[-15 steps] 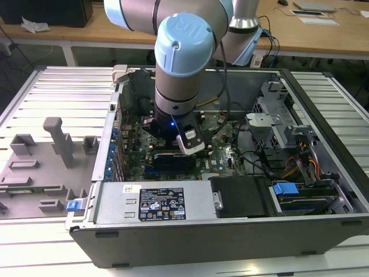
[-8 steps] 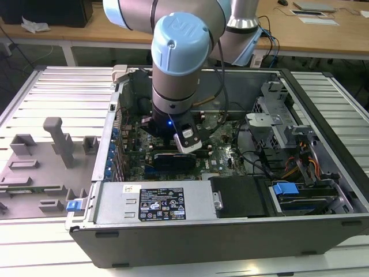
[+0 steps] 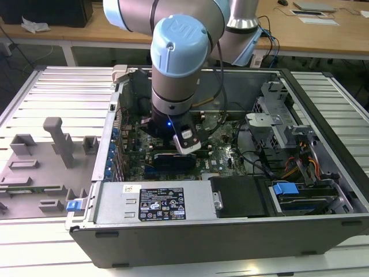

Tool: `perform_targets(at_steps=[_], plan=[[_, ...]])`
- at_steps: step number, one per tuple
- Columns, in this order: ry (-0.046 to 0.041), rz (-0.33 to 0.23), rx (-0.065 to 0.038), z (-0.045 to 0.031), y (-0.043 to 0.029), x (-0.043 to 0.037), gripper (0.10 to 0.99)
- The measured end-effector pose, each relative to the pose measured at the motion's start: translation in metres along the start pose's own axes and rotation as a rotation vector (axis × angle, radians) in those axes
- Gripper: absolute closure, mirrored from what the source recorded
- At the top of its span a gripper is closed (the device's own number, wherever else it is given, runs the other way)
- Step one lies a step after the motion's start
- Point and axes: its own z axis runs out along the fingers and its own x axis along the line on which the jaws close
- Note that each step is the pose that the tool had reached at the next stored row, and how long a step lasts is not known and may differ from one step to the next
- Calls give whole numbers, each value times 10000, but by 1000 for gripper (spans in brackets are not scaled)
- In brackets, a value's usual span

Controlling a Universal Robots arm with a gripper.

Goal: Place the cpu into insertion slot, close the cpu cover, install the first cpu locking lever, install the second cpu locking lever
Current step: 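Install the second cpu locking lever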

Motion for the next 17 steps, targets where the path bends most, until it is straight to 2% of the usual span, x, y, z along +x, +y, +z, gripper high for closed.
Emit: perform_targets(at_steps=[5,10,13,14,15,17], plan=[[-4,1,43,15,-3,5,980],[-5,1,46,-76,23,12,980],[-16,8,166,-90,32,14,980],[-22,10,247,-85,47,15,980],[-19,-11,285,-72,97,19,980],[-15,-28,306,-70,104,23,980]])
